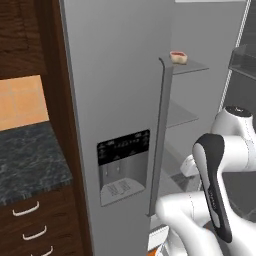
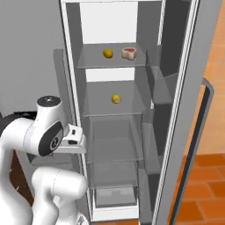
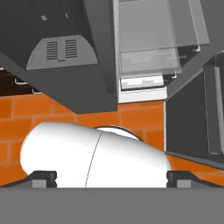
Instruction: Place one lemon and one steak in each tupperware on the nearby counter, to pack two identical lunches.
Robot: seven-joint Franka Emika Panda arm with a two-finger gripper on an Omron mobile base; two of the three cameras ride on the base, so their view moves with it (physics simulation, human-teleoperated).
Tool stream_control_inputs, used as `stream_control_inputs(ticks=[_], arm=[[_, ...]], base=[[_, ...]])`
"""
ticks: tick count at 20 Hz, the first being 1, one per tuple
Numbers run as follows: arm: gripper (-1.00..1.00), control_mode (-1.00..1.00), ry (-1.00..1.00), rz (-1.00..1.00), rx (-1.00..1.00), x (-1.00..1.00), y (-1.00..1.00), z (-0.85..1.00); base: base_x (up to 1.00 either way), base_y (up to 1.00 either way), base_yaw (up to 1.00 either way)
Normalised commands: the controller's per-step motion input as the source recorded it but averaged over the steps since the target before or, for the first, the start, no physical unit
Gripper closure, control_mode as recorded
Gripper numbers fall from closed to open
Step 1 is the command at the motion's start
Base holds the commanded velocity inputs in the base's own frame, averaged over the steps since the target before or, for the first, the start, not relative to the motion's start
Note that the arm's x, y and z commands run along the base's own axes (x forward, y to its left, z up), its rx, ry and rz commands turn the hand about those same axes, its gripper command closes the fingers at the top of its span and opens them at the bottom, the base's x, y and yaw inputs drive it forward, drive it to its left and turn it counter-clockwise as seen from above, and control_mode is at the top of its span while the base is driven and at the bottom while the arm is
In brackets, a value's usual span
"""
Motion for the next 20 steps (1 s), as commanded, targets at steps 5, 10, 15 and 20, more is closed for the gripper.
stream_control_inputs(ticks=[5, 10, 15, 20], arm=[[-1.0, 1.0, 0.0, 0.0, 0.0, 0.0, 0.0, 0.0], [-1.0, 1.0, 0.0, 0.0, 0.0, 0.0, 0.0, 0.0], [-1.0, 1.0, 0.0, 0.0, 0.0, 0.0, 0.0, 0.0], [-1.0, 1.0, 0.0, 0.0, 0.0, 0.0, 0.0, 0.0]], base=[[0.49, -0.32, 0.0], [0.03, -0.09, 0.03], [0.04, -0.35, 0.06], [0.12, -0.31, 0.0]])
